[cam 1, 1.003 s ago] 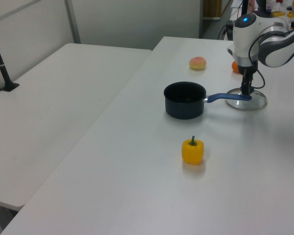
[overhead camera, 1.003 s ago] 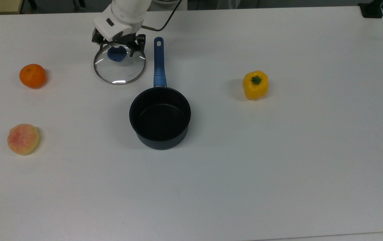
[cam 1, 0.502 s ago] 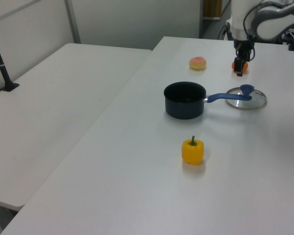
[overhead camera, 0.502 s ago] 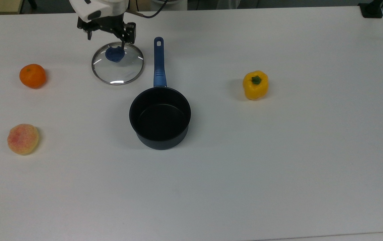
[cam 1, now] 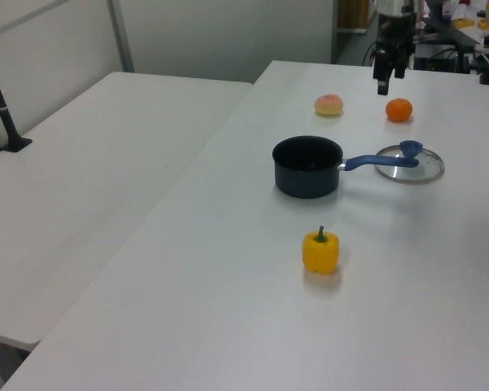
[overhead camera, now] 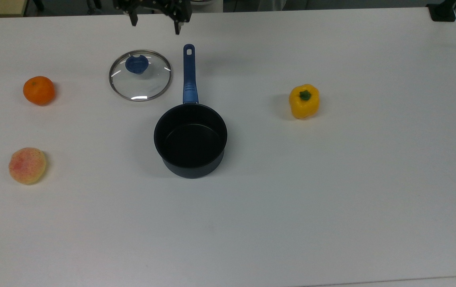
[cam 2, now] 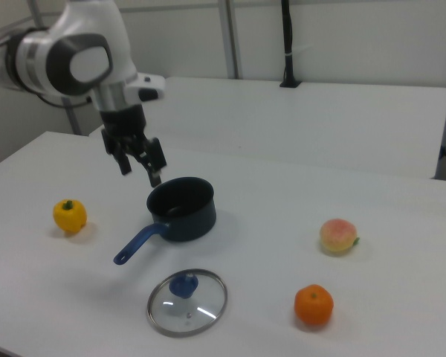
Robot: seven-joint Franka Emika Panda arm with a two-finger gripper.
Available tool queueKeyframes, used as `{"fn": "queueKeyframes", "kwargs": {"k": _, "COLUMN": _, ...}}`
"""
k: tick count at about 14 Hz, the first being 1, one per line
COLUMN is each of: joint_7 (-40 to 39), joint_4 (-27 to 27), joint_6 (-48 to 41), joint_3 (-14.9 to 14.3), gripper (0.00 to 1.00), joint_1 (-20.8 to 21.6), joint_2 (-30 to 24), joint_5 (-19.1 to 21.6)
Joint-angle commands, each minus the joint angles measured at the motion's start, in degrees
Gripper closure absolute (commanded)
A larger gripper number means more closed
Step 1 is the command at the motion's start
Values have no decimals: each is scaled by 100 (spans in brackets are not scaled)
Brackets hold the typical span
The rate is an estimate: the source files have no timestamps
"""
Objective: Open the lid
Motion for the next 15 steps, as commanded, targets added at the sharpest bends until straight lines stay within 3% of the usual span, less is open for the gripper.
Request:
{"fn": "queueKeyframes", "kwargs": {"k": 1, "joint_7": -48, "joint_4": 655, "joint_6": -653, "joint_3": 355, "gripper": 0, "joint_1": -60, "joint_2": -37, "joint_5": 568}}
{"fn": "queueKeyframes", "kwargs": {"k": 4, "joint_7": -39, "joint_4": 850, "joint_6": -936, "joint_3": 549, "gripper": 0, "joint_1": -60, "joint_2": -54, "joint_5": 868}}
{"fn": "queueKeyframes", "kwargs": {"k": 7, "joint_7": 101, "joint_4": 1000, "joint_6": -1015, "joint_3": 646, "gripper": 0, "joint_1": -51, "joint_2": -133, "joint_5": 922}}
{"fn": "queueKeyframes", "kwargs": {"k": 12, "joint_7": -99, "joint_4": 816, "joint_6": -516, "joint_3": 593, "gripper": 0, "joint_1": 37, "joint_2": -151, "joint_5": 615}}
{"fn": "queueKeyframes", "kwargs": {"k": 15, "joint_7": -898, "joint_4": 754, "joint_6": 99, "joint_3": 549, "gripper": 0, "joint_1": 46, "joint_2": 7, "joint_5": 474}}
